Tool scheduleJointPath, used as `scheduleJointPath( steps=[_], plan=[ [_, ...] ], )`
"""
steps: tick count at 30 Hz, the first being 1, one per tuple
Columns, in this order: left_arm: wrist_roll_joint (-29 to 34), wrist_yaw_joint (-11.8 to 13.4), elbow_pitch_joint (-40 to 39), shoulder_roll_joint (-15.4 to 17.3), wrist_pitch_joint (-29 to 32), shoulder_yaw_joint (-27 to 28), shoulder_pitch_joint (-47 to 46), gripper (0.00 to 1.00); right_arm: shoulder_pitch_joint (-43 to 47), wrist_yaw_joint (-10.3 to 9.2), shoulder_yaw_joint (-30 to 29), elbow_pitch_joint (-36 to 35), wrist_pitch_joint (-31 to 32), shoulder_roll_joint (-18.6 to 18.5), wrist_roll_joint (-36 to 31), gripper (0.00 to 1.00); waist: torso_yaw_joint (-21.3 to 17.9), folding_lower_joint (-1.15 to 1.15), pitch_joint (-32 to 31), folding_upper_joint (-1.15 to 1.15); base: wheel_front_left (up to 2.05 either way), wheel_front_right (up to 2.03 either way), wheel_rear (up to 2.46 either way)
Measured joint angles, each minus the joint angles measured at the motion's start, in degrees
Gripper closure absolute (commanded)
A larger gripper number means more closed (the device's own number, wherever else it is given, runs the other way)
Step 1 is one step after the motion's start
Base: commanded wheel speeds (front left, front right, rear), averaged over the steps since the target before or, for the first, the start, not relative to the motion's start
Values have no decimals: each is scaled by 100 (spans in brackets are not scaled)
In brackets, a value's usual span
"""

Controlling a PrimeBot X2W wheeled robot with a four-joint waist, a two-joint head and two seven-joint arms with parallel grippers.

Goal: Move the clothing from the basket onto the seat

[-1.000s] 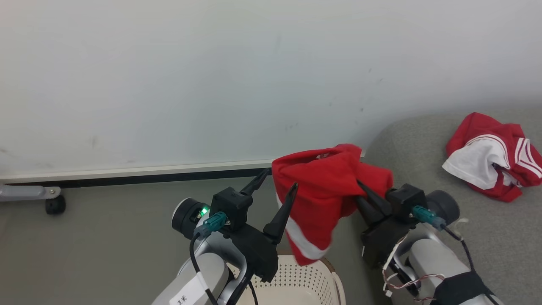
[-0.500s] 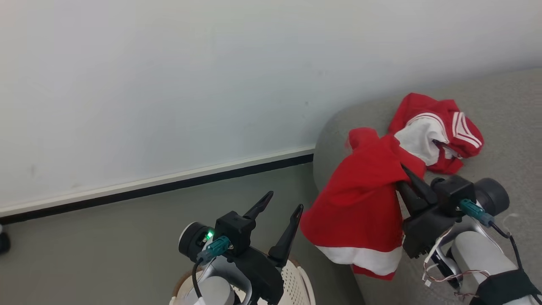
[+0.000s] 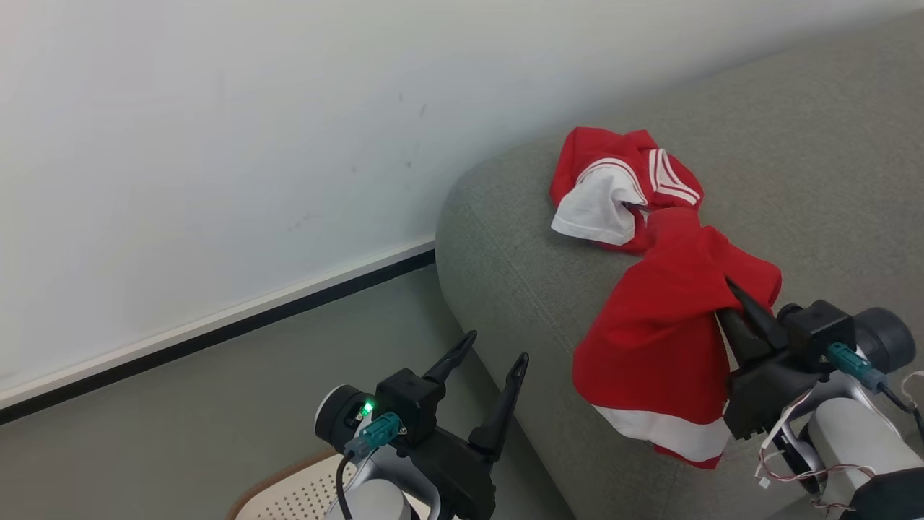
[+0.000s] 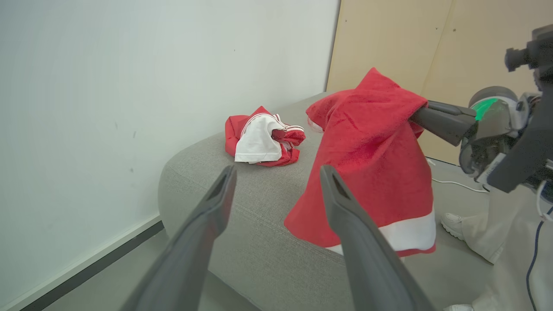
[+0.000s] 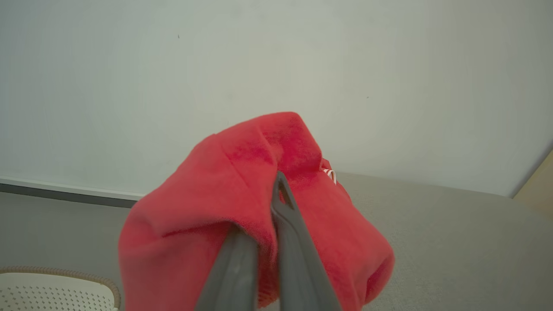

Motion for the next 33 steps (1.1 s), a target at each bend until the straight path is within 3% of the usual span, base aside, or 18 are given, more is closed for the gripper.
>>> scheduleJointPath(
  steps=[10, 16, 24, 33],
  plan=[
    [69, 9, -90, -32, 8, -177, -129, 0, -389, 0, -211, -32, 37, -189, 44, 100, -237, 0, 439, 0, 0, 0, 0],
    [247, 53, -279, -9, 34, -168, -354, 0, -1132, 19, -355, -114, 149, -257, 57, 100, -112, 0, 810, 0, 0, 0, 0],
    [374, 124, -561, 268, 110, -43, -651, 0, -2566, 52, -770, 181, 380, -430, 345, 100, 102, 1, 1411, 0, 0, 0, 0],
    [635, 158, -990, 550, 285, -9, -966, 0, -3794, 94, -1198, 706, 594, -916, 516, 100, 367, 1, 2147, 0, 0, 0, 0]
  ],
)
